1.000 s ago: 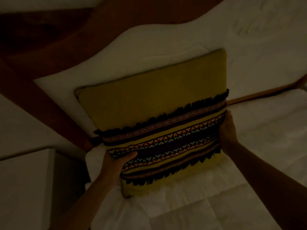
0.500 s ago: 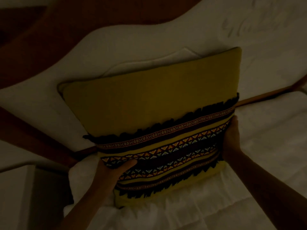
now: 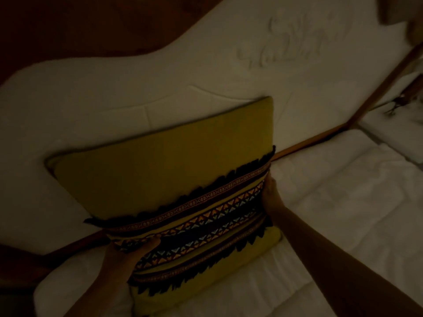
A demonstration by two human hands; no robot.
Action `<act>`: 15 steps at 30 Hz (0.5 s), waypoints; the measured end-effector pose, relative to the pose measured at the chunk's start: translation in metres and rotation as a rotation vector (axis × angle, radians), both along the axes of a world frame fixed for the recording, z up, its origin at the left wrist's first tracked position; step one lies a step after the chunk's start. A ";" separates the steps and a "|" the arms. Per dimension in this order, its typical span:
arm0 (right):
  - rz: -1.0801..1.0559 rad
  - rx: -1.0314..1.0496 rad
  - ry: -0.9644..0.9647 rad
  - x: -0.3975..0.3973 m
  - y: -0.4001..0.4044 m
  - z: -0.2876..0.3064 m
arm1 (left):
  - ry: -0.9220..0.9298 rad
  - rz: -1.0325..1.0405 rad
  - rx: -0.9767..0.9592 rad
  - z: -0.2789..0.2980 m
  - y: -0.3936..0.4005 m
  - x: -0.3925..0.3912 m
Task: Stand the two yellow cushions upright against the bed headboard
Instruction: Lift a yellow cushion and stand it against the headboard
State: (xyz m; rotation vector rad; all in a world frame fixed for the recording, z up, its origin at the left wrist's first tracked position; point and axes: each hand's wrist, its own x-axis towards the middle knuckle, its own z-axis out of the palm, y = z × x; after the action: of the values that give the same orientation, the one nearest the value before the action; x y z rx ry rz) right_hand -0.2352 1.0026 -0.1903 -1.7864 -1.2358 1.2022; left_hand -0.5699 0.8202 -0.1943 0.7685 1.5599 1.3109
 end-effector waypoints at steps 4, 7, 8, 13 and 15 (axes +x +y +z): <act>-0.017 -0.076 -0.015 0.000 -0.004 0.011 | -0.082 0.036 -0.072 0.005 0.004 -0.001; -0.031 -0.127 0.024 -0.001 -0.010 0.023 | -0.069 0.034 -0.046 0.019 -0.002 0.000; -0.037 -0.125 0.041 -0.002 -0.012 0.026 | -0.067 0.041 -0.028 0.023 -0.005 0.002; -0.051 -0.031 0.079 -0.005 -0.020 0.043 | 0.045 0.139 0.043 0.036 -0.023 0.001; -0.041 0.014 0.072 -0.008 -0.022 0.039 | 0.093 0.146 0.065 0.036 -0.029 0.000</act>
State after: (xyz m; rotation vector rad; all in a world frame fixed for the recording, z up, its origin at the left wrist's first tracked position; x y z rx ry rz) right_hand -0.2429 0.9805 -0.1509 -1.7346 -1.1581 1.2206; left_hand -0.5700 0.7916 -0.1588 0.7777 1.6798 1.4559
